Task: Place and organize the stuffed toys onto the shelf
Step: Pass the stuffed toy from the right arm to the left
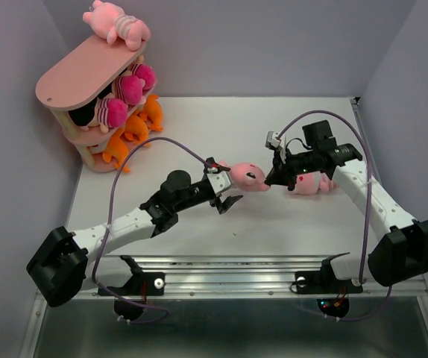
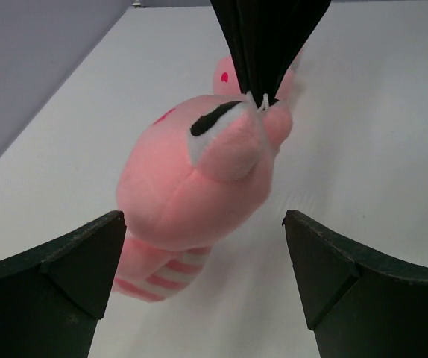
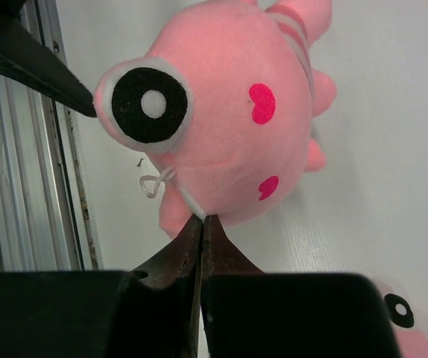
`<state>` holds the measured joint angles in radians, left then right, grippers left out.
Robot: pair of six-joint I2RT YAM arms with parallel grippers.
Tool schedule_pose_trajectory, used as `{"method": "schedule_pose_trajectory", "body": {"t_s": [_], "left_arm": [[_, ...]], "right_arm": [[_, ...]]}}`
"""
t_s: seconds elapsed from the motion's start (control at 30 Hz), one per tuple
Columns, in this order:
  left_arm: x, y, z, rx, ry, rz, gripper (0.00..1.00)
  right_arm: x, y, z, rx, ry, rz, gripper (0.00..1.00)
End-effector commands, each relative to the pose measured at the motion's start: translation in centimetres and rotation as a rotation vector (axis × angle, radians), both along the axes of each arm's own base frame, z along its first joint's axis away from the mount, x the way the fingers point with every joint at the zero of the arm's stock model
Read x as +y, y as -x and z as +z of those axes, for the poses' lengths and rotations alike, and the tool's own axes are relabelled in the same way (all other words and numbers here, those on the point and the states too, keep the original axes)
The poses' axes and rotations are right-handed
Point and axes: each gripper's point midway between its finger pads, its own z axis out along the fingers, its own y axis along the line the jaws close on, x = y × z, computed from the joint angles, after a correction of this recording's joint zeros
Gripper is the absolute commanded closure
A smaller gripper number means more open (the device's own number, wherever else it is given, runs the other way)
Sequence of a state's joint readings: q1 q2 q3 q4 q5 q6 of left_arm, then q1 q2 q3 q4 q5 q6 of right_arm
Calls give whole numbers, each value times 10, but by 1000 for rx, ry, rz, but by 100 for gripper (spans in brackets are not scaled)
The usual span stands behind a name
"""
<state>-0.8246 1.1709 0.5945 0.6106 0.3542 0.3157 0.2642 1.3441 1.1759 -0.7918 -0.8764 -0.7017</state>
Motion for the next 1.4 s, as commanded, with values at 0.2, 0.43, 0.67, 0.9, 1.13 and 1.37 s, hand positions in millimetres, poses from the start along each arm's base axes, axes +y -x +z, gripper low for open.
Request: {"method": "schedule_pose_trajectory", "body": {"t_s": [0.2,0.43,0.67,0.9,1.13,1.37], "left_arm": [[-24,-5,30,-236,-43,-114,1],[-36,3,20,-192,-45,-191,10],[-37,18,0,-75,-37,-237,58],[-32,29,5,69,78,-203,100],[-22,23,9,416,253,-77,100],[14,-16,35,806,575,110,100]], "right_arm": [[11,36,10,-85,66,116,99],[18,37,24,-128,50,127,99],[23,31,42,-152,12,107,99],[34,25,52,-97,-45,73,98],[41,5,92,-106,-81,-1,1],[39,2,106,-185,-82,13,0]]}}
